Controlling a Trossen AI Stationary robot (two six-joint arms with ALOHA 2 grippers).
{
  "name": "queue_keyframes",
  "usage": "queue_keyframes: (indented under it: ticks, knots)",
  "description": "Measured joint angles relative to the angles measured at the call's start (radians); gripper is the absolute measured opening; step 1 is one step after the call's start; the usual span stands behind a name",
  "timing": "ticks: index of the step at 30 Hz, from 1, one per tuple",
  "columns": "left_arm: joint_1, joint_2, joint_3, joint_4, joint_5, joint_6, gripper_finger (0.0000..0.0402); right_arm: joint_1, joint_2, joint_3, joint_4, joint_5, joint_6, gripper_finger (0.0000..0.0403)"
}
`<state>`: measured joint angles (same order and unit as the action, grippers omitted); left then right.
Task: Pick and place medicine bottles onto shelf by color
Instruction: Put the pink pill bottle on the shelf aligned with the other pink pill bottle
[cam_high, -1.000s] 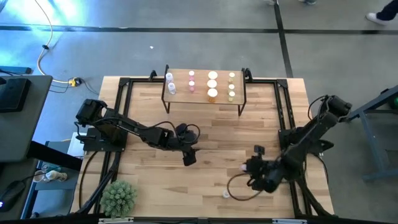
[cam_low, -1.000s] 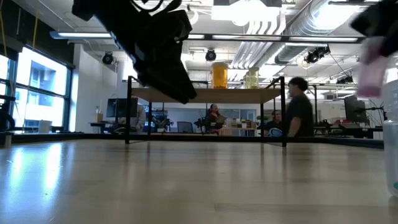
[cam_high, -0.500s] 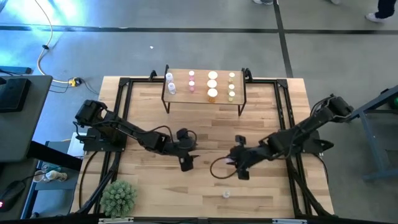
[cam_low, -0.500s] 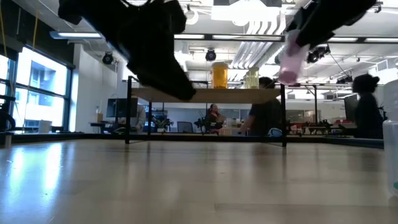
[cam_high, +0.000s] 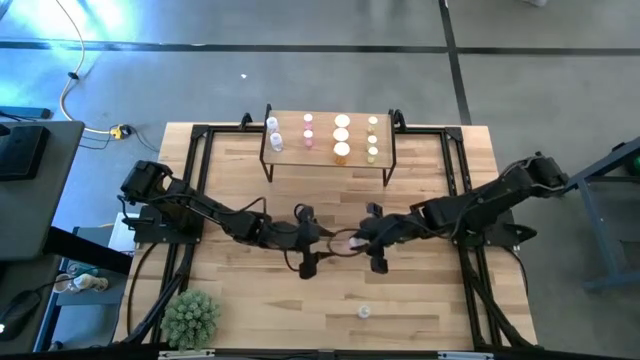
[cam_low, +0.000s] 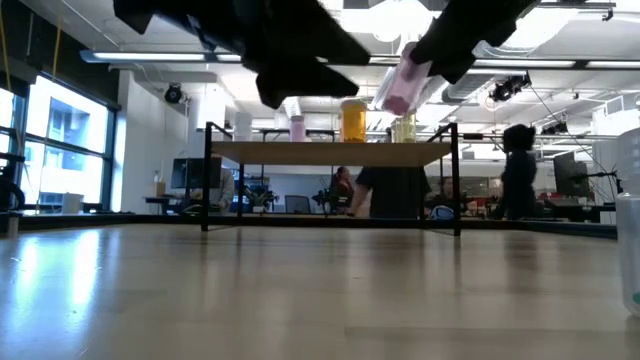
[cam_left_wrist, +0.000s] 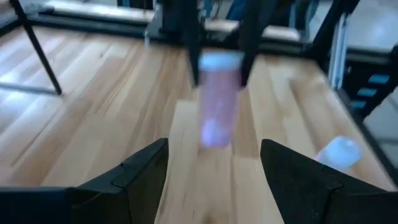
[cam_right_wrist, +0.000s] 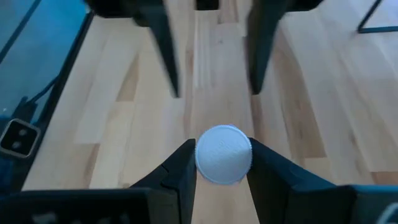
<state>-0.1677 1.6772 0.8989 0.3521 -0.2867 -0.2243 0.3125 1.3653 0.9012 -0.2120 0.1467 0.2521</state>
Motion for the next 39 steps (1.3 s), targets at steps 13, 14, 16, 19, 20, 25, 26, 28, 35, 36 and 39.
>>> queue_keyframes:
  ticks: [13, 14, 16, 19, 20, 25, 26, 28, 35, 36, 39]
  knots:
    - [0.018, 0.000, 0.000, 0.064, -0.013, -0.009, 0.0245, -0.063, 0.025, 0.000, 0.109, -0.035, 0.020, 0.0108]
    - [0.022, 0.000, 0.000, 0.064, -0.017, -0.012, 0.0245, -0.065, 0.025, 0.000, 0.124, -0.049, 0.020, 0.0108]
    - [0.027, 0.000, 0.000, 0.064, -0.034, -0.029, 0.0245, -0.065, 0.025, 0.000, 0.148, -0.054, 0.020, 0.0108]
    - [0.039, 0.000, 0.000, 0.064, -0.031, -0.034, 0.0245, -0.066, 0.025, 0.000, 0.168, -0.051, 0.020, 0.0108]
    - [0.043, 0.000, 0.000, 0.064, -0.025, -0.036, 0.0244, -0.066, 0.025, 0.000, 0.173, -0.051, 0.020, 0.0108]
    - [0.051, 0.000, 0.000, 0.064, -0.001, -0.077, 0.0233, -0.075, 0.025, 0.000, 0.177, -0.052, 0.020, 0.0108]
    - [0.051, 0.000, 0.000, 0.064, -0.001, -0.079, 0.0228, -0.077, 0.025, 0.000, 0.177, -0.052, 0.020, 0.0108]
    - [0.051, 0.000, 0.000, 0.064, -0.001, -0.079, 0.0215, -0.082, 0.024, 0.000, 0.177, -0.052, 0.020, 0.0108]
    - [0.050, 0.000, 0.000, 0.066, 0.015, -0.054, 0.0156, -0.084, 0.025, 0.000, 0.173, -0.052, 0.020, 0.0108]
    - [0.050, 0.000, 0.000, 0.066, 0.015, -0.053, 0.0147, -0.084, 0.024, 0.000, 0.172, -0.052, 0.019, 0.0108]
    - [0.050, 0.000, 0.000, 0.066, 0.017, -0.053, 0.0124, -0.084, 0.024, 0.000, 0.171, -0.051, 0.019, 0.0108]
